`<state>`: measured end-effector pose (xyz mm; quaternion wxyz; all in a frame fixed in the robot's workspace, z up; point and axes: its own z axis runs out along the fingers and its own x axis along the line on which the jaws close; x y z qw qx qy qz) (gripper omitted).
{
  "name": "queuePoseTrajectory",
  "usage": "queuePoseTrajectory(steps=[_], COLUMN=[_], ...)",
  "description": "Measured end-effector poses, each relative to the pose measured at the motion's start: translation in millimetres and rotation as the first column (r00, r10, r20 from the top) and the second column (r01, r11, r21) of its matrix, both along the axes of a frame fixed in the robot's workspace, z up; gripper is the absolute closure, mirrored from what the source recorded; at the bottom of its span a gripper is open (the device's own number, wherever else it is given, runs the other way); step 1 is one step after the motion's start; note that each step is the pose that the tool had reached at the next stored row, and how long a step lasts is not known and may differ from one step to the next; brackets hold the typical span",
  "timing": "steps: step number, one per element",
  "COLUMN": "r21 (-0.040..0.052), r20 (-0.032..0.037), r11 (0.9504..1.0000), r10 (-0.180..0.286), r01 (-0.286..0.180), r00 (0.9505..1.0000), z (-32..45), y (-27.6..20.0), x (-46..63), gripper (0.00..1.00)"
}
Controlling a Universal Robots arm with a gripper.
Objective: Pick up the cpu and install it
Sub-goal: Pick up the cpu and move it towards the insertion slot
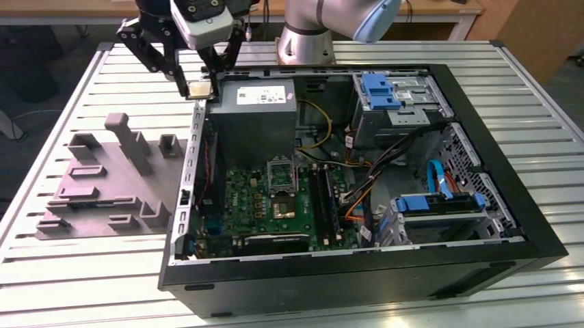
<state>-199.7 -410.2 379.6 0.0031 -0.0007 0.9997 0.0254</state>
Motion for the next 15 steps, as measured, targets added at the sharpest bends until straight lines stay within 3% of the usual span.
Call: queuePoseTrajectory(steps=[15], r21=[0.0000], r20=[0.0000], r11=[1.0000], r10=[0.000], r01=[0.000], r00=[1.0000], z=[-0.2], y=[0.0], x=[6.0], gripper=[0.53])
